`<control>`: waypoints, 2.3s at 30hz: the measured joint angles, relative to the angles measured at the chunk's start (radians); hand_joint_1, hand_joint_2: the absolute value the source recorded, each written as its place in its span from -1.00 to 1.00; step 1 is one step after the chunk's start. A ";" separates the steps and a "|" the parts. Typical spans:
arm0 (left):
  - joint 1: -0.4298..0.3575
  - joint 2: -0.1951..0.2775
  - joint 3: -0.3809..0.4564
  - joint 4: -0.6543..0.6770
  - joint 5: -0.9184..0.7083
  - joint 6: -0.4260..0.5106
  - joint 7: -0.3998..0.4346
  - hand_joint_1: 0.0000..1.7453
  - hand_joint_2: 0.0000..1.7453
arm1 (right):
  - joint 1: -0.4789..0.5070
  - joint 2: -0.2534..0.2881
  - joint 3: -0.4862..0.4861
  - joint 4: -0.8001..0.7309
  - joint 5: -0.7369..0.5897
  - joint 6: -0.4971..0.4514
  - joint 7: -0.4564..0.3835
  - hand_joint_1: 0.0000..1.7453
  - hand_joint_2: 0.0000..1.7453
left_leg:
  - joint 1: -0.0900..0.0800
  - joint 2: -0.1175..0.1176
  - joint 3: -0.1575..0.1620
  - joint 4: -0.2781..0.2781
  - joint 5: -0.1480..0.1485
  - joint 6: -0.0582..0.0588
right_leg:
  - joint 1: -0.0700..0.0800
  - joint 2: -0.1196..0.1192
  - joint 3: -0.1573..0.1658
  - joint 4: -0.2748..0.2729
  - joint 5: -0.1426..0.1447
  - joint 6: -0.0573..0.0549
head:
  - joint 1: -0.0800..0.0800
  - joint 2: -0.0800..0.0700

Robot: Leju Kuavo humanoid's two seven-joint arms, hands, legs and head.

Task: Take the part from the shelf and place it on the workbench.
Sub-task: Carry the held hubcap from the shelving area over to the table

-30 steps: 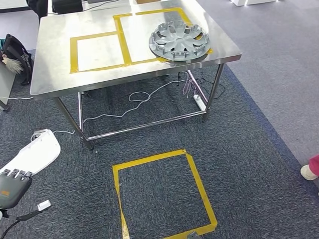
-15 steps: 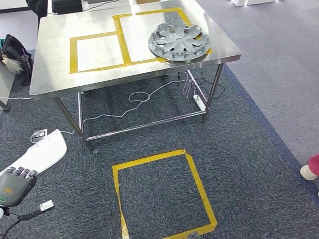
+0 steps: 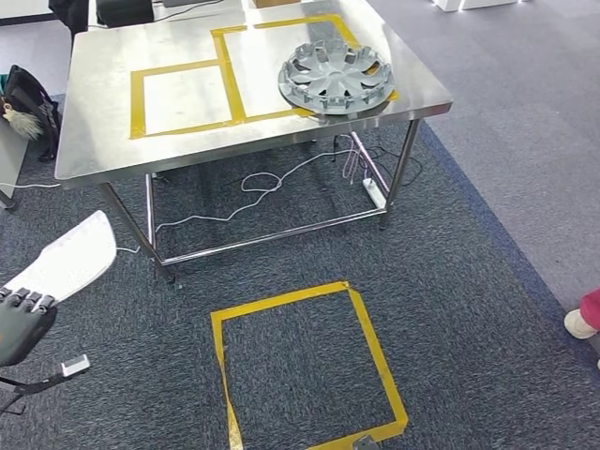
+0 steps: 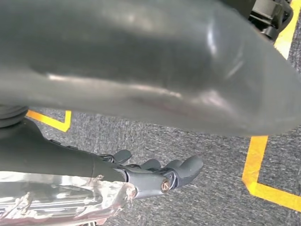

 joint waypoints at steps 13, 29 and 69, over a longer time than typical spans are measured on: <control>0.030 -0.041 0.228 -0.096 0.016 -0.012 -0.094 1.00 1.00 | 0.001 -0.002 -0.001 0.001 -0.015 -0.001 -0.013 -1.00 -1.00 | 0.000 0.000 0.000 0.000 0.000 0.000 | 0.000 0.000 0.000 0.000 0.000 0.000 | 0.000 0.000; 0.058 -0.073 0.283 -0.143 0.009 -0.017 -0.132 1.00 1.00 | 0.001 -0.002 -0.007 0.001 -0.014 -0.001 -0.016 -1.00 -1.00 | 0.000 0.000 0.000 0.000 0.000 0.000 | 0.000 0.000 0.000 0.000 0.000 0.000 | 0.000 0.000; 0.090 -0.086 0.245 -0.154 0.007 -0.072 -0.128 1.00 1.00 | 0.001 -0.002 -0.007 0.001 -0.016 -0.008 -0.014 -1.00 -1.00 | -0.007 -0.003 0.012 -0.008 -0.007 0.040 | -0.017 0.006 -0.131 0.285 -0.140 0.033 | 0.013 0.000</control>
